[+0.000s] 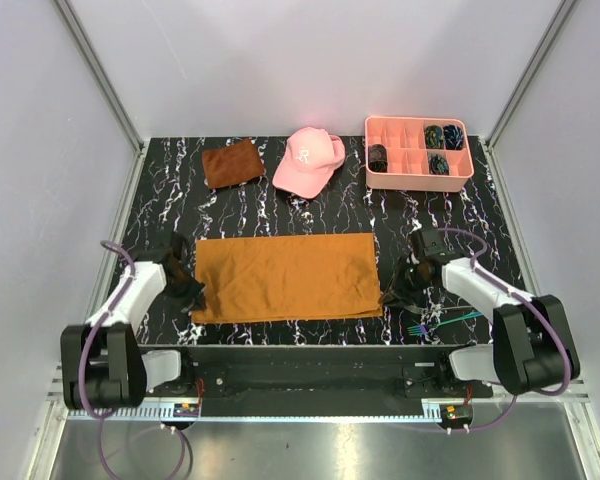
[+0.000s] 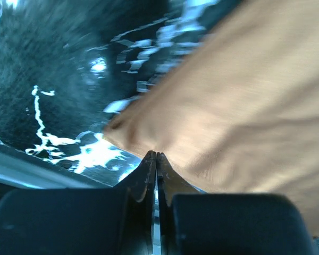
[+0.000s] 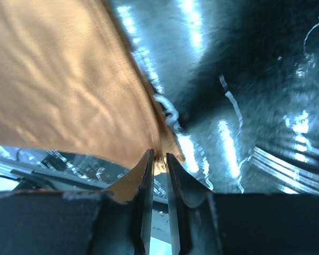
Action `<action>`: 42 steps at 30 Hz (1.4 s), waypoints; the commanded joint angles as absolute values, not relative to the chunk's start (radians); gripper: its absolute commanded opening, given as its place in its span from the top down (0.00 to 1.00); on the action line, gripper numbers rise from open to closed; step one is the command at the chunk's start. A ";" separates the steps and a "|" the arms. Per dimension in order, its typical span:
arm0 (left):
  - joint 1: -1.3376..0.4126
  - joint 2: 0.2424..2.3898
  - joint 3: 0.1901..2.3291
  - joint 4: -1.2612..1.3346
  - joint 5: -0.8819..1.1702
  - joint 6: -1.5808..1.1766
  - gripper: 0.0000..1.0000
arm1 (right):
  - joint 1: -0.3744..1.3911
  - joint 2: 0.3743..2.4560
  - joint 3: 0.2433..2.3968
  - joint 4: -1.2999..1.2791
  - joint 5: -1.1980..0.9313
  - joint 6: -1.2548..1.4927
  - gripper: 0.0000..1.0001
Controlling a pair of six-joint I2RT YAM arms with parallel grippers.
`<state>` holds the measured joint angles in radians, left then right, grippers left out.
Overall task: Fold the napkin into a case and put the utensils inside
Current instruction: Smooth out the rectangle-folded napkin at the center of the board, then pick up the rectangle-folded napkin from the center of the board.
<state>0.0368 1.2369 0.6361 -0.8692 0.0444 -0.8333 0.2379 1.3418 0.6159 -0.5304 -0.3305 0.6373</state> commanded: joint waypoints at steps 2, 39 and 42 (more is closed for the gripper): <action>0.040 1.082 0.779 -0.824 0.098 -0.769 0.87 | 0.242 1.246 0.687 -0.583 -0.340 0.641 0.75; 0.115 1.738 1.155 -0.572 0.299 -0.569 1.00 | 0.241 1.864 1.278 -0.420 -0.245 0.417 0.57; 0.086 1.651 1.143 -0.557 0.261 -0.546 0.97 | 0.244 1.809 1.260 -0.474 -0.195 0.403 0.53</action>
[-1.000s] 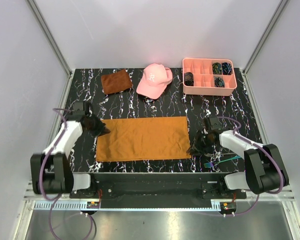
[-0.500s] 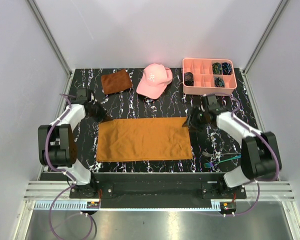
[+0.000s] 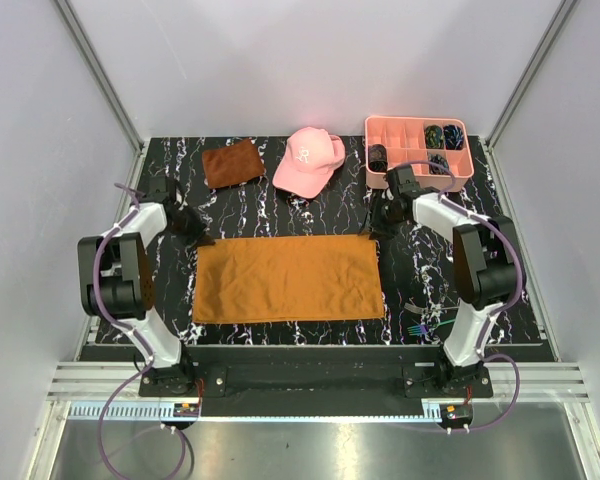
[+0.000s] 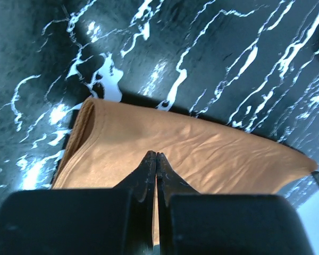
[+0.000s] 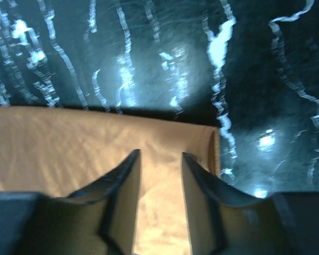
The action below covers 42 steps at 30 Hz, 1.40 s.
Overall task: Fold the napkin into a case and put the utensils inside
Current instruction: Pick up the rectangle-folded napkin from the center of the board.
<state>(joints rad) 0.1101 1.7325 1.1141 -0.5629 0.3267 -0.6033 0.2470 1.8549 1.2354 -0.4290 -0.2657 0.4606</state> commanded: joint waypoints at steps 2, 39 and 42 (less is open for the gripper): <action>0.031 1.568 1.126 -0.555 0.232 -0.535 0.88 | 0.247 1.754 1.223 -0.505 -0.126 0.402 0.45; -0.322 1.187 0.824 -0.460 0.330 -0.586 0.77 | 0.503 1.693 0.930 -0.509 0.175 0.488 0.55; -0.322 1.177 0.824 -0.459 0.325 -0.591 0.77 | 0.515 1.704 0.913 -0.521 0.199 0.523 0.58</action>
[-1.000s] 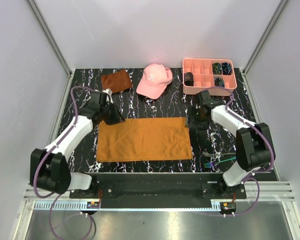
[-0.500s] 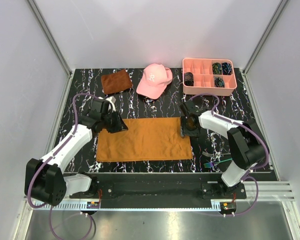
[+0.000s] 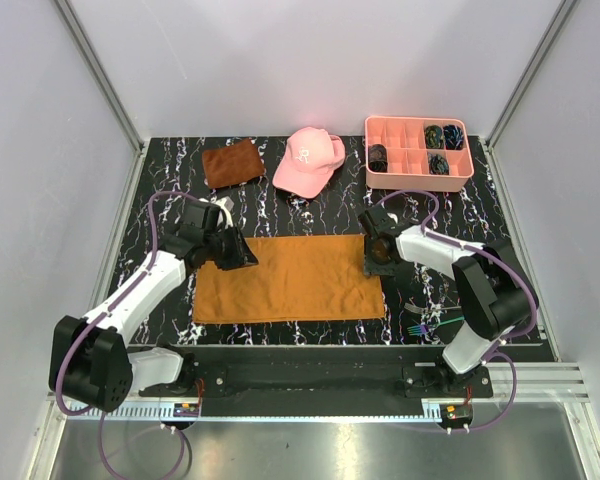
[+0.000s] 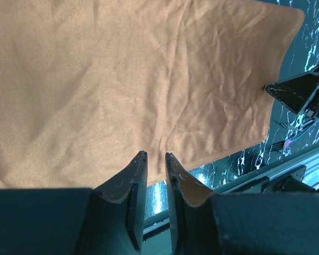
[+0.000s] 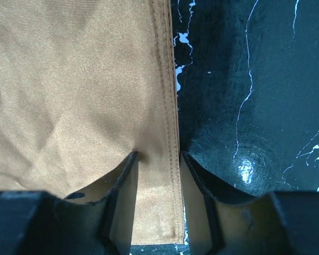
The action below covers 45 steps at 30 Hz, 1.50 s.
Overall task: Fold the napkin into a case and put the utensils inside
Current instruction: Pick up the rectangle-folded napkin from the center of the board, then fold the rectangle-folded napkin at the center of the board.
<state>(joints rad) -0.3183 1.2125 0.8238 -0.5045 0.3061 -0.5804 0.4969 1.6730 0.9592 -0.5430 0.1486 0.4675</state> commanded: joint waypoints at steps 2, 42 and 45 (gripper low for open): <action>-0.322 1.178 0.827 -0.459 0.325 -0.589 0.76 | 0.515 1.703 0.914 -0.519 0.207 0.528 0.64; -0.163 1.187 0.756 -0.446 0.261 -0.673 0.87 | 0.697 1.655 1.336 -0.726 0.219 0.471 1.00; -0.152 1.178 0.752 -0.459 0.275 -0.669 0.86 | 0.779 1.765 1.460 -0.744 0.192 0.518 1.00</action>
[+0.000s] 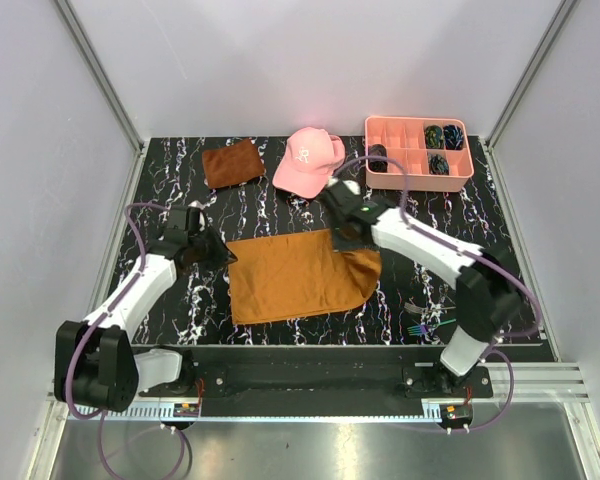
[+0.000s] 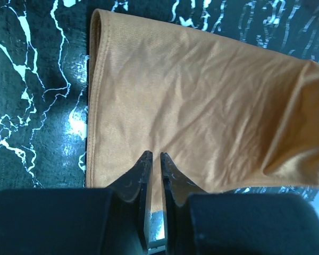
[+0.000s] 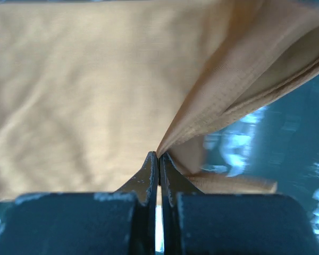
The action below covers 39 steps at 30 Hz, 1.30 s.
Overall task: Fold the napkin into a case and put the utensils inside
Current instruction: Fold the rectangle-folded napkin at the center of the board.
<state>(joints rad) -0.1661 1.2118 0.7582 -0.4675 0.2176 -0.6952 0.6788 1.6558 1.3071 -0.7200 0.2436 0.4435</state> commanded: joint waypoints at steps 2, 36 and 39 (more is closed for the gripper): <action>-0.149 1.186 0.741 -0.454 0.278 -0.669 0.86 | 0.805 1.816 1.512 -0.747 0.152 0.552 1.00; -0.141 1.344 0.545 -0.334 0.094 -0.761 1.00 | 0.942 2.063 1.764 -0.595 -0.100 0.805 1.00; -0.141 1.336 0.545 -0.336 0.094 -0.761 1.00 | 0.957 2.079 1.786 -0.594 -0.095 0.814 1.00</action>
<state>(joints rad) -0.1444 1.3392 0.5774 -0.3222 0.1410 -0.7620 0.9302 2.0621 1.7187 -0.6319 -0.0742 0.7784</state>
